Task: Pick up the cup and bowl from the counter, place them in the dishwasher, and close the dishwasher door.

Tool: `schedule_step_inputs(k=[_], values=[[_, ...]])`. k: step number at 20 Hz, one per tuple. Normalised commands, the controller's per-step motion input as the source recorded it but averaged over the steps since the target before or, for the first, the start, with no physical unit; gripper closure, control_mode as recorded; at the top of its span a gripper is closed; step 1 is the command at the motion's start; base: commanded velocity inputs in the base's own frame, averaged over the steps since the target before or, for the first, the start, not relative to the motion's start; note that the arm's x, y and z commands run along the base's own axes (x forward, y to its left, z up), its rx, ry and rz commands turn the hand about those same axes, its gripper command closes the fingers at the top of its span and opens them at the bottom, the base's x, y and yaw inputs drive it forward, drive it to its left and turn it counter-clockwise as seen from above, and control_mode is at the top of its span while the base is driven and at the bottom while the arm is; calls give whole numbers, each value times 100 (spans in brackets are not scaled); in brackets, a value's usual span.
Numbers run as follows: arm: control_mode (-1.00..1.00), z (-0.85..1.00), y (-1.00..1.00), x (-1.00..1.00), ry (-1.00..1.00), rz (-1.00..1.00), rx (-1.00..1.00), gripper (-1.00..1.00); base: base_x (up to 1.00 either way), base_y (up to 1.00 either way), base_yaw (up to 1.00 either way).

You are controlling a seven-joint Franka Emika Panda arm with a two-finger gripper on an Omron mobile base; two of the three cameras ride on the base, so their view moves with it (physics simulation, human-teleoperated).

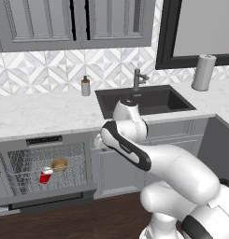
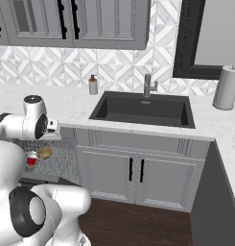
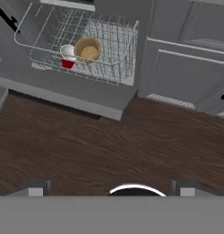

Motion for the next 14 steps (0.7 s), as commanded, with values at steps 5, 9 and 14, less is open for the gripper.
schedule_step_inputs(k=[5,9,14], values=[[-100,-74,95,-28,3,-31,-3,-100,0,0,0],[-100,-99,100,-14,3,-32,-10,-100,0,0,0],[-100,-87,98,-60,-12,-6,-4,-100,0,0,0]])
